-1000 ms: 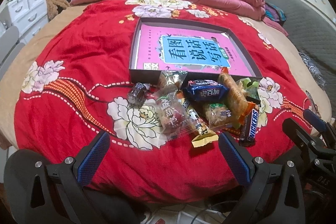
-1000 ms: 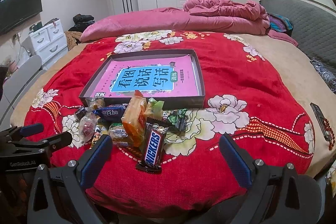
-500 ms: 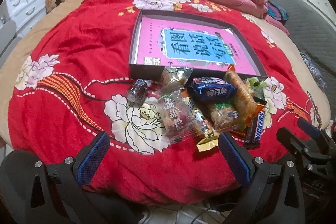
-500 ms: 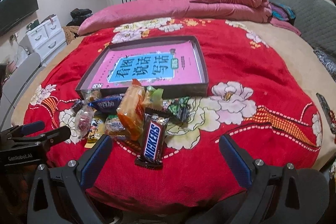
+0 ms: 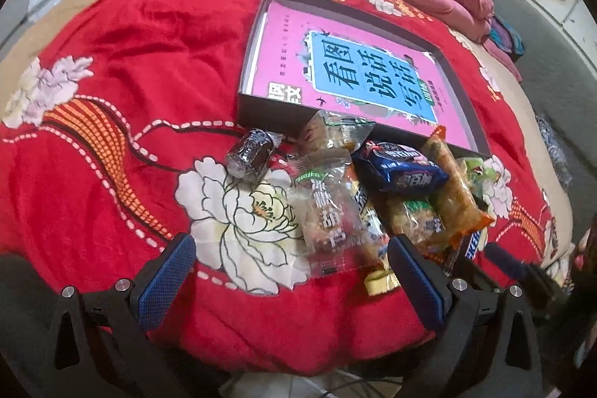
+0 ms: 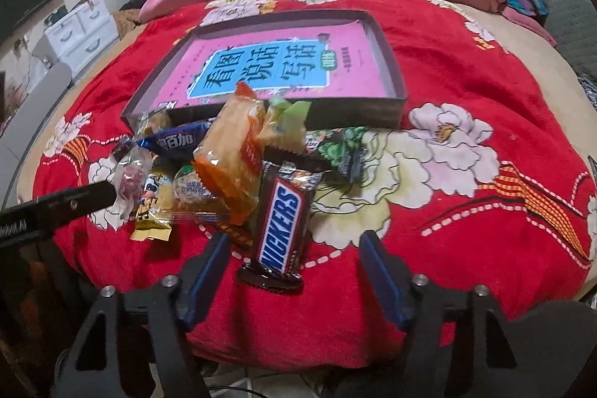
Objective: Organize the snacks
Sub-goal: 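Move both tools toward the snack pile in front of the tray, then grasp the clear candy bag with the left tool while the right tool grasps the Snickers bar, then lift both held snacks and carry them over the pink tray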
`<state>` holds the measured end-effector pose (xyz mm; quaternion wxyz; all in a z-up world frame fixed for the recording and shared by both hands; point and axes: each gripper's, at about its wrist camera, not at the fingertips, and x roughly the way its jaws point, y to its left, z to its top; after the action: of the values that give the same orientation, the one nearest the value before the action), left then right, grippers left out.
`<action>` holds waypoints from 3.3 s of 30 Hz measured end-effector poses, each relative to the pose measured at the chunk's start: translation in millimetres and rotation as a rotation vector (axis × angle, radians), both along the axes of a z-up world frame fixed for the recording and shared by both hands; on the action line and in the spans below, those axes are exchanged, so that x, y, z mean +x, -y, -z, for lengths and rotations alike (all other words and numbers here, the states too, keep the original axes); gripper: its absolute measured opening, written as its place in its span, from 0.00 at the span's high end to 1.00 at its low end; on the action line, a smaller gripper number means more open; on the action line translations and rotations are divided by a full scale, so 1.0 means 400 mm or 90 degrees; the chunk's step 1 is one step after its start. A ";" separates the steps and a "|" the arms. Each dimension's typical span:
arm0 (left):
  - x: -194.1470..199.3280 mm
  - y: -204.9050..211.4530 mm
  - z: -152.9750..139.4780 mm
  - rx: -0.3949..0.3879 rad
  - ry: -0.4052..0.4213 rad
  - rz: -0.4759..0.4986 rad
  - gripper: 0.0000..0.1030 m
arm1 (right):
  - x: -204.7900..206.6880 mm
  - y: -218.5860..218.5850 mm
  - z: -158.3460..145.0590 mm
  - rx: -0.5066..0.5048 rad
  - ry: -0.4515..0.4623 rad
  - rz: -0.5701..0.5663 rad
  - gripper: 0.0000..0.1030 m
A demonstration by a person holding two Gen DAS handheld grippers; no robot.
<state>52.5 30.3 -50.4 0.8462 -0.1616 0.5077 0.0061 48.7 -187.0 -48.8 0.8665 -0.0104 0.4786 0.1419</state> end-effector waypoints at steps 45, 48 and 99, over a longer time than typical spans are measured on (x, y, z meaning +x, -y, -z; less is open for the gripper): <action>0.038 -0.002 0.036 -0.123 0.003 0.042 0.66 | 0.059 0.089 -0.019 0.112 -0.003 0.005 0.79; 0.034 0.002 0.035 -0.111 0.002 0.048 0.66 | 0.063 0.077 -0.005 0.100 -0.019 0.001 0.73; 0.064 -0.035 -0.124 -0.033 0.115 0.039 0.66 | 0.180 0.159 -0.111 0.183 0.127 0.011 0.70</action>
<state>78.1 44.5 -0.7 0.8839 -0.1678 0.4340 -0.0473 120.6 -250.4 -4.4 0.9033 0.1037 0.3652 0.1996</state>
